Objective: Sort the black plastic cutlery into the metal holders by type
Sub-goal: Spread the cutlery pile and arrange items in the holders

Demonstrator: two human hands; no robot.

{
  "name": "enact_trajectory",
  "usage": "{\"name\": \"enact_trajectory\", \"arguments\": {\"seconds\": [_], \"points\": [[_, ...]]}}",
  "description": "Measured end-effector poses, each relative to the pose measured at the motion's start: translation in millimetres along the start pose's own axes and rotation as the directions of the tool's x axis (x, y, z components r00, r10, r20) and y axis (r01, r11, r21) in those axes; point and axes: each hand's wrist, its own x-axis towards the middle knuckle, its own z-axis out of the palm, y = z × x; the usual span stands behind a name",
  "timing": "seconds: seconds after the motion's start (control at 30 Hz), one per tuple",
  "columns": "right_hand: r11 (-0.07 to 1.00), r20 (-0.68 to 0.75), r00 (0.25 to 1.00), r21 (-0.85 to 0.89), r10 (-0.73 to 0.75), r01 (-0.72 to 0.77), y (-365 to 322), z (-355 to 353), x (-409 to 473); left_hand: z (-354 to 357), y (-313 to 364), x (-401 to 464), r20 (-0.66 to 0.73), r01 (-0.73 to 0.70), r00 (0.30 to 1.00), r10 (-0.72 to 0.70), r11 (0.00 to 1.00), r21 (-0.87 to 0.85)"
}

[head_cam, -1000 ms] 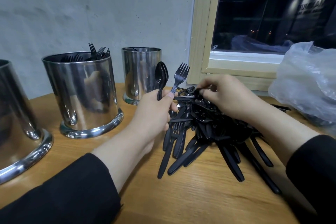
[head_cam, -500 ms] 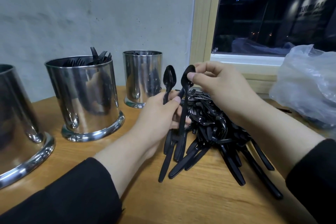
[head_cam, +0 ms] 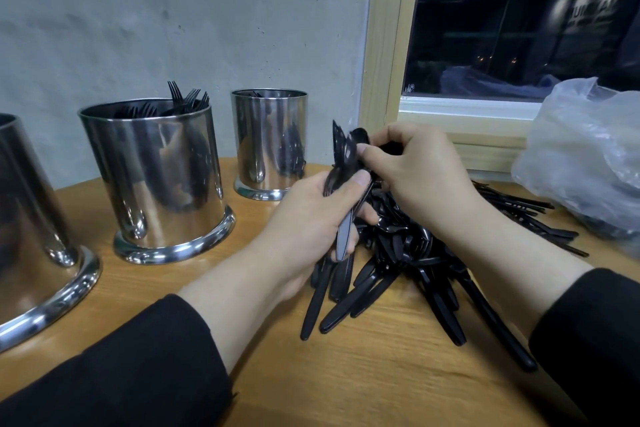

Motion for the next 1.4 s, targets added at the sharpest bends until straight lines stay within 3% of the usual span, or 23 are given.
{"name": "enact_trajectory", "arguments": {"seconds": [0.13, 0.27, 0.37, 0.53, 0.63, 0.7, 0.73, 0.8, 0.87, 0.93, 1.03, 1.2, 1.3, 1.4], "points": [[0.992, 0.000, 0.998, -0.106, -0.069, 0.069, 0.3, -2.3, 1.2, -2.5, -2.0, 0.9, -0.060, 0.001, 0.998, 0.001, 0.999, 0.034], [0.989, -0.052, 0.994, -0.115, -0.101, 0.095, 4.3, -7.4, 3.9, -5.8, -1.8, 3.9, -0.145, 0.027, 0.989, -0.042, 0.994, -0.104], [0.984, -0.072, 0.986, -0.104, -0.153, 0.145, 4.5, -6.4, 3.0, -4.6, -3.4, 5.1, -0.106, 0.067, 0.990, -0.088, 0.980, -0.188], [0.971, -0.072, 0.969, -0.073, -0.234, 0.229, 2.4, -4.3, 1.4, -5.2, -5.1, 6.4, -0.025, 0.091, 0.995, -0.095, 0.990, -0.108], [0.976, -0.176, 0.963, 0.044, -0.204, 0.214, 4.8, -7.2, 1.7, -12.1, -6.2, 10.9, -0.111, 0.062, 0.991, -0.077, 0.990, -0.127], [0.991, -0.201, 0.973, 0.040, -0.114, 0.125, 12.6, -11.7, 6.1, -18.4, -7.6, 14.2, -0.214, 0.052, 0.974, -0.081, 0.989, -0.139], [0.997, -0.136, 0.988, -0.031, -0.077, 0.073, 18.5, -13.7, 8.9, -21.1, -8.7, 15.6, -0.262, 0.048, 0.962, -0.081, 0.990, -0.129], [0.960, 0.162, 0.987, -0.271, -0.023, 0.066, 28.9, -17.4, 10.2, -23.7, -10.7, 17.9, -0.327, 0.048, 0.941, -0.083, 0.992, -0.115], [0.889, 0.458, 0.888, -0.420, 0.035, 0.181, 32.2, -18.5, 5.8, -23.2, -11.7, 19.4, -0.349, 0.060, 0.932, -0.096, 0.992, -0.110], [0.845, 0.592, 0.802, -0.469, 0.083, 0.259, 31.9, -18.5, 1.8, -21.9, -11.9, 19.9, -0.347, 0.079, 0.932, -0.107, 0.992, -0.094], [0.830, 0.641, 0.759, -0.483, 0.117, 0.280, 35.3, -17.2, 1.2, -20.6, -12.6, 19.2, -0.339, 0.084, 0.935, -0.103, 0.994, -0.071], [0.857, 0.640, 0.765, -0.428, 0.063, 0.287, 43.7, -13.4, 2.9, -17.2, -11.3, 17.5, -0.333, 0.069, 0.939, -0.091, 0.995, -0.077], [0.867, 0.584, 0.811, -0.412, 0.016, 0.280, 42.1, -14.9, 4.4, -15.3, -10.8, 14.9, -0.303, 0.049, 0.950, -0.070, 0.996, -0.075], [0.923, 0.424, 0.904, -0.321, -0.058, 0.210, 33.4, -22.1, 7.4, -14.6, -11.3, 13.1, -0.299, 0.008, 0.954, -0.011, 1.000, -0.011]]}}
